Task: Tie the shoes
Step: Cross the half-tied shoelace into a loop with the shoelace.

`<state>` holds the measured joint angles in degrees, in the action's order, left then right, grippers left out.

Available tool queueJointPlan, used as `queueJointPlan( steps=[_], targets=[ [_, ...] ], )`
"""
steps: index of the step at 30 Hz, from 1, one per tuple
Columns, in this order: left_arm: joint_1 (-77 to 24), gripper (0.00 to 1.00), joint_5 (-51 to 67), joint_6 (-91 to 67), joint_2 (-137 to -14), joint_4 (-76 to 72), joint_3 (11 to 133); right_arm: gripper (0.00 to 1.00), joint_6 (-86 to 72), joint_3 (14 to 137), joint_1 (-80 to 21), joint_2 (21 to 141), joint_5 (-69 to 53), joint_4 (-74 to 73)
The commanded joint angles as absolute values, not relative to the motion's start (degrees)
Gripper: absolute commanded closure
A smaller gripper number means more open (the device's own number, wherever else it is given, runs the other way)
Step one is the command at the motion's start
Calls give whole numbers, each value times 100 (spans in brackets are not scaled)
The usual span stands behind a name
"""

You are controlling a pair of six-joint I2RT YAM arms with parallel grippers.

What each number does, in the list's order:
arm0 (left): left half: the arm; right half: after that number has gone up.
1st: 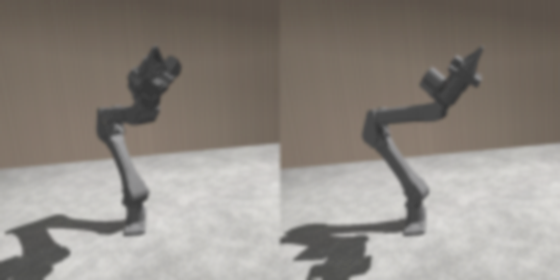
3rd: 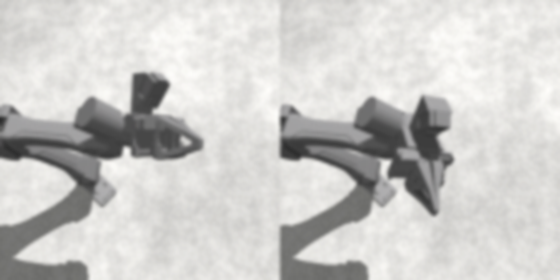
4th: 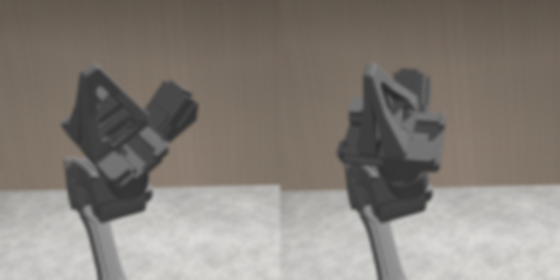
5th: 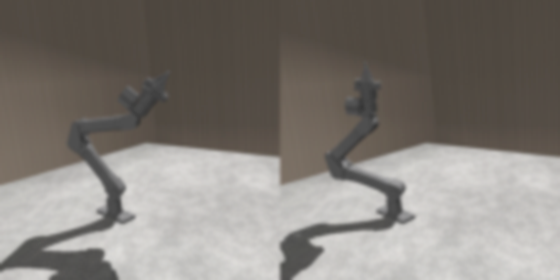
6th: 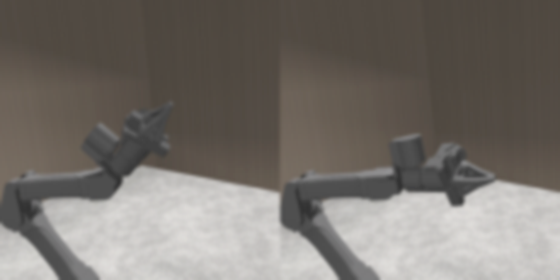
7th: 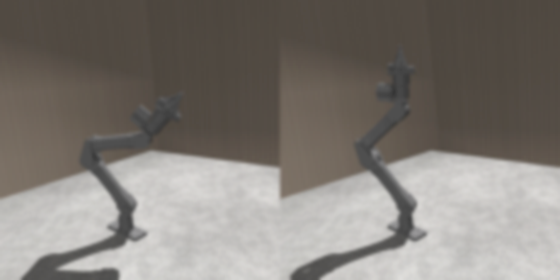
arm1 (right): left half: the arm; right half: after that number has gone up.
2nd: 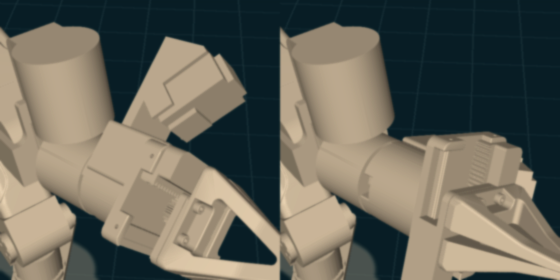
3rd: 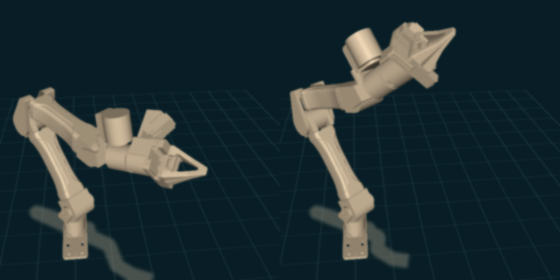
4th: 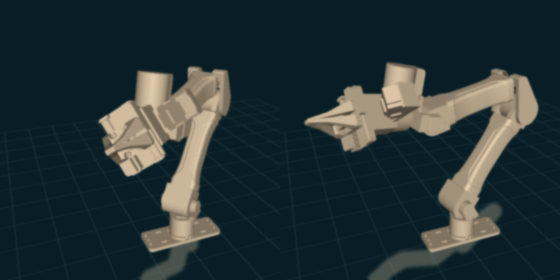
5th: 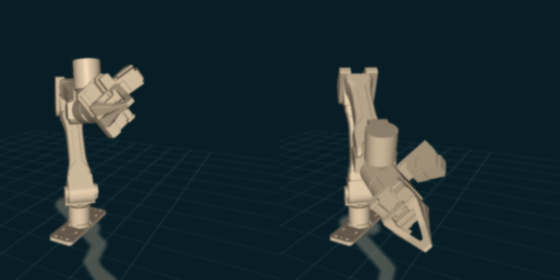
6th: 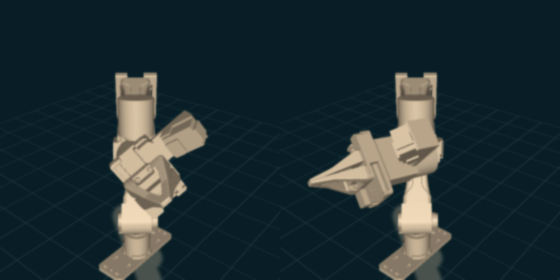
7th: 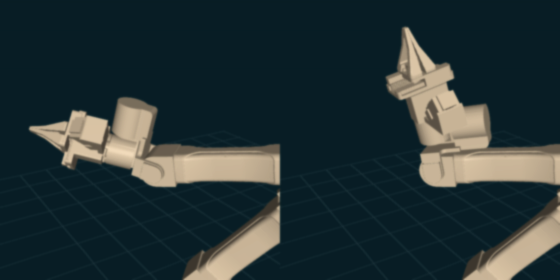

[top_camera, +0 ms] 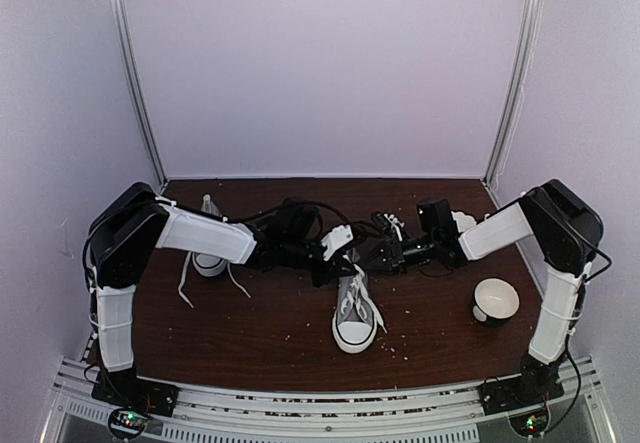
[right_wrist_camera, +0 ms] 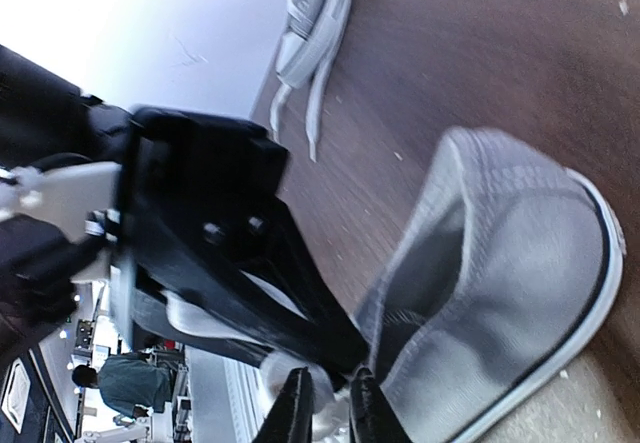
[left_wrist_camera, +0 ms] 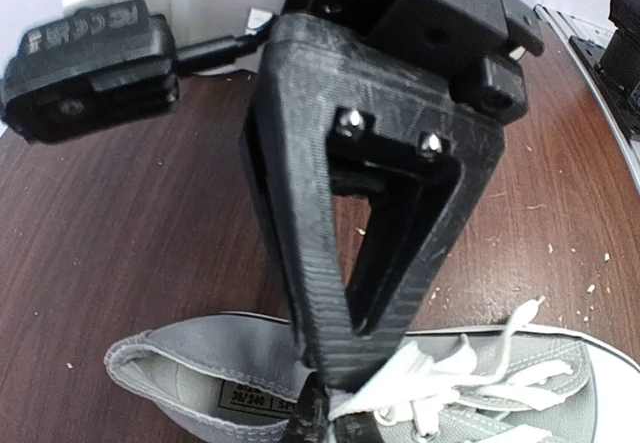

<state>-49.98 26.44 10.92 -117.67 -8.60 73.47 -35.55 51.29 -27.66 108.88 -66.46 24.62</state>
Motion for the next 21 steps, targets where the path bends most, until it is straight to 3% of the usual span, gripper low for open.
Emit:
queueJointPlan(
  steps=[1, 21],
  targets=[
    [-5027, 100, 2603, 1097, -11649, -1147, 7345, 86, -2241, 5352, -2865, 10639, -6294, 589],
    [-5027, 100, 2610, 1108, -11654, -1135, 7350, 83, -2981, 5265, -2948, 10767, -6736, 1483]
  ],
)
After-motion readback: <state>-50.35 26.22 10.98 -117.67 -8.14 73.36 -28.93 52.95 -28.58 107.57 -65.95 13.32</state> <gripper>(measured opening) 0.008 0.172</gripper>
